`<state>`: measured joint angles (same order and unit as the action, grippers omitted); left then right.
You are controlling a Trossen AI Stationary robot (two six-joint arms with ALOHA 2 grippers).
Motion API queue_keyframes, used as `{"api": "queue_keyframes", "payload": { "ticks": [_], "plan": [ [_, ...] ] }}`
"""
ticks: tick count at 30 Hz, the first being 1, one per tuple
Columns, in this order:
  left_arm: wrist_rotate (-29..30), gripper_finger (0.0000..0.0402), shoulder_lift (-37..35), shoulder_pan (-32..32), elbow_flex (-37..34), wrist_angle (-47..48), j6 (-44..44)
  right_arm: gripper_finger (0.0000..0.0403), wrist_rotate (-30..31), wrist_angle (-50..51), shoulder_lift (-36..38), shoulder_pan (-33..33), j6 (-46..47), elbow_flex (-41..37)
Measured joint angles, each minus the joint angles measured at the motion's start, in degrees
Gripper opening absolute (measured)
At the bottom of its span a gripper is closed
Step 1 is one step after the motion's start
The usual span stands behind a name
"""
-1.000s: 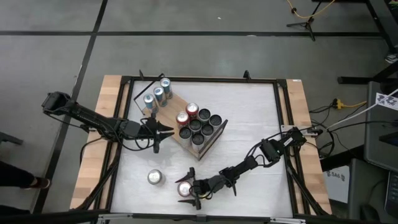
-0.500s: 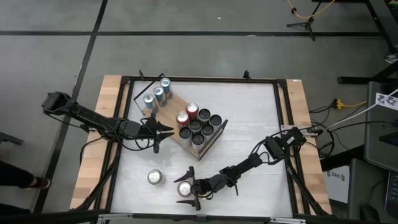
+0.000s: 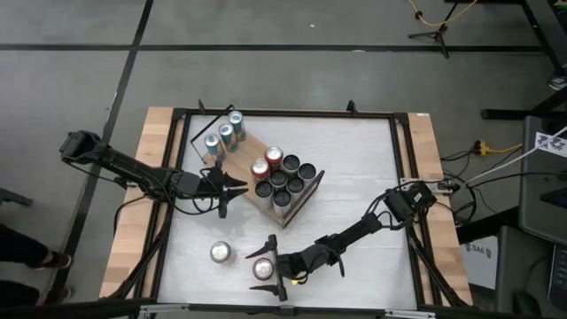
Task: Place canned beverage on shelf
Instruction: Put the red soda can on the shelf aligned with the other red soda cans
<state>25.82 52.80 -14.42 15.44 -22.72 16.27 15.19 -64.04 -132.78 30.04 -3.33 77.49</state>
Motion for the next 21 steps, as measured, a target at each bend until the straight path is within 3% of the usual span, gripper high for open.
{"api": "queue_keyframes", "payload": {
  "ticks": [8, 21],
  "plan": [
    [0.0, 0.0093, 0.0, 0.0, 0.0, 0.1, 0.0, 0.0392, -3.9, 5.4, 5.4, 0.0, -1.3, 0.0],
    [0.0, 0.0093, 0.0, 0.0, 0.0, 0.2, 0.0, 0.0392, -5.8, 48.3, 23.6, 0.4, -4.3, 0.3]
  ]
}}
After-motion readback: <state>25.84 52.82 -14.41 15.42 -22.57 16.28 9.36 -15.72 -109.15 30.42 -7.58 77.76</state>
